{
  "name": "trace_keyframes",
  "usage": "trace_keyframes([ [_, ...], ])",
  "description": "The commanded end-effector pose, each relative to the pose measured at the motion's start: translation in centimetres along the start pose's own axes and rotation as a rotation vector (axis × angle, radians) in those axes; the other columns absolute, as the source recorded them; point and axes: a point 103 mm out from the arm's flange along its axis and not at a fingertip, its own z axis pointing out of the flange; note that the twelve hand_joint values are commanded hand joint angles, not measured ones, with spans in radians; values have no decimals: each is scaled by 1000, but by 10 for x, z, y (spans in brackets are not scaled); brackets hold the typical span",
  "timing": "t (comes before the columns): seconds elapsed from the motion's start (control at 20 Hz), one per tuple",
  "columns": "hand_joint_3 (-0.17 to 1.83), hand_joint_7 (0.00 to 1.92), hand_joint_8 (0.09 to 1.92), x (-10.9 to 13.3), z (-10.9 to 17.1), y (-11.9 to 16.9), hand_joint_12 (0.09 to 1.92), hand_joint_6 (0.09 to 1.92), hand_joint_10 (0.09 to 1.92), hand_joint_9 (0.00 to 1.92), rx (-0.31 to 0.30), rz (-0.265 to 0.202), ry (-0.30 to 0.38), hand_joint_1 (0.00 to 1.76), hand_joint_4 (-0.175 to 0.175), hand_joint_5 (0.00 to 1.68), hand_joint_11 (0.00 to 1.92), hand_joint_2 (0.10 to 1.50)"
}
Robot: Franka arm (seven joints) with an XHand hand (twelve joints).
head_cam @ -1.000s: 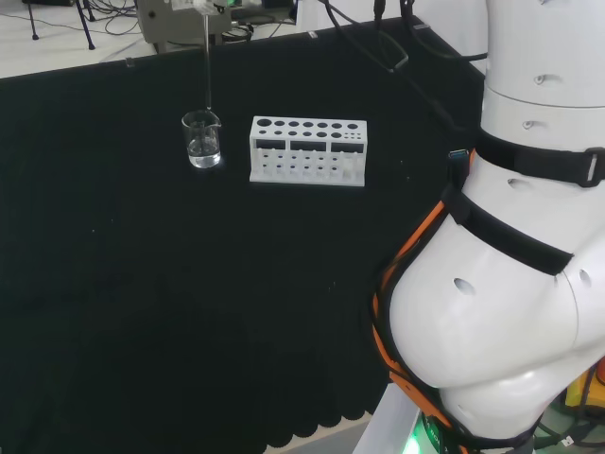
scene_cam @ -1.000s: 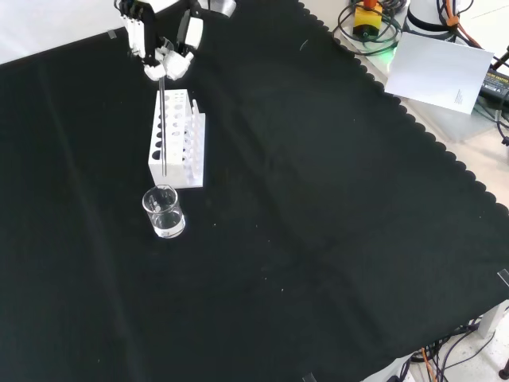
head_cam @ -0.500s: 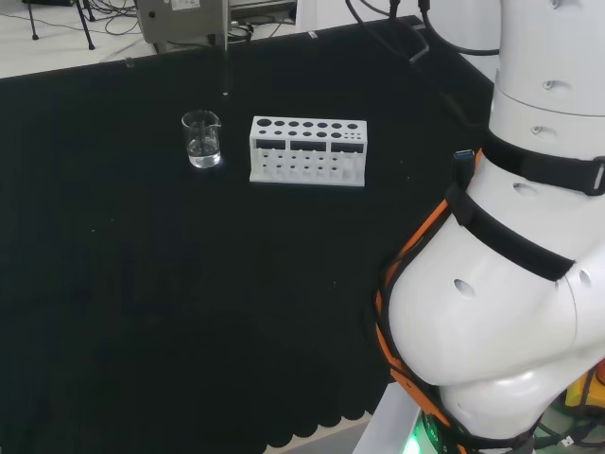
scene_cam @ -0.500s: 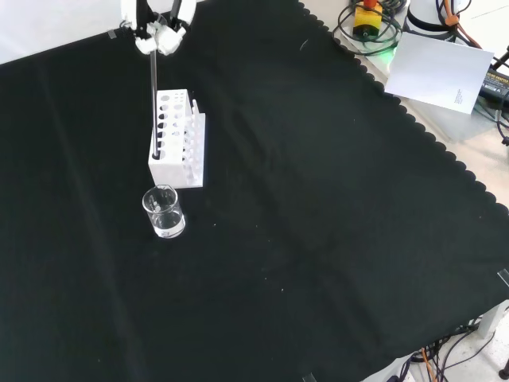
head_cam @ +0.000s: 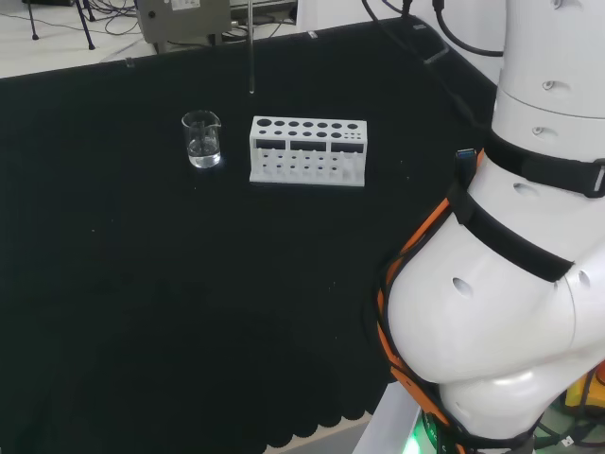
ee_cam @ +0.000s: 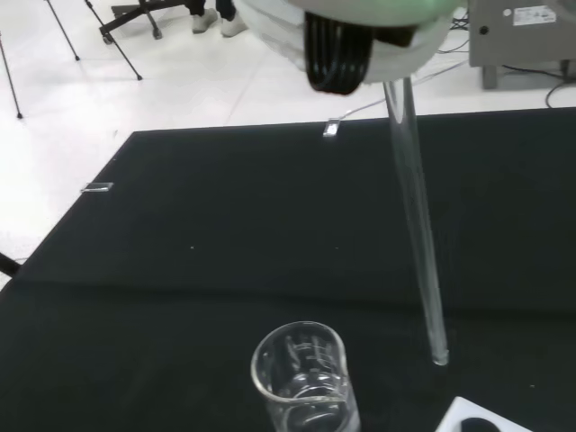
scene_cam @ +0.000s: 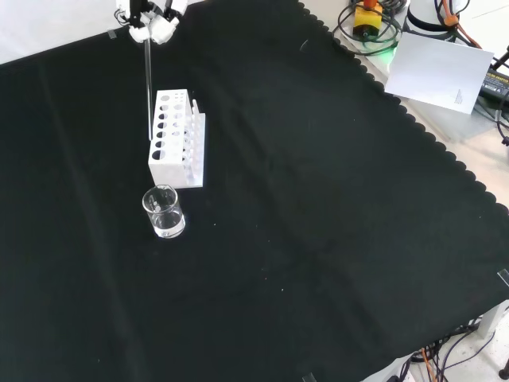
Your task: Put the glass rod back on the white test tube rack.
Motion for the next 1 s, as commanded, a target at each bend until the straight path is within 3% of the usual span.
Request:
trace_keyframes([
  [0.05, 514, 1246, 957, -14, -2, -6, 609, 315, 376, 1861, -3, 32, -6, 1316, -175, 1268, 1693, 756],
  [1.0, 521, 1249, 955, -70, -17, -38, 609, 315, 373, 1862, -31, 146, -12, 1316, -175, 1269, 1693, 751],
])
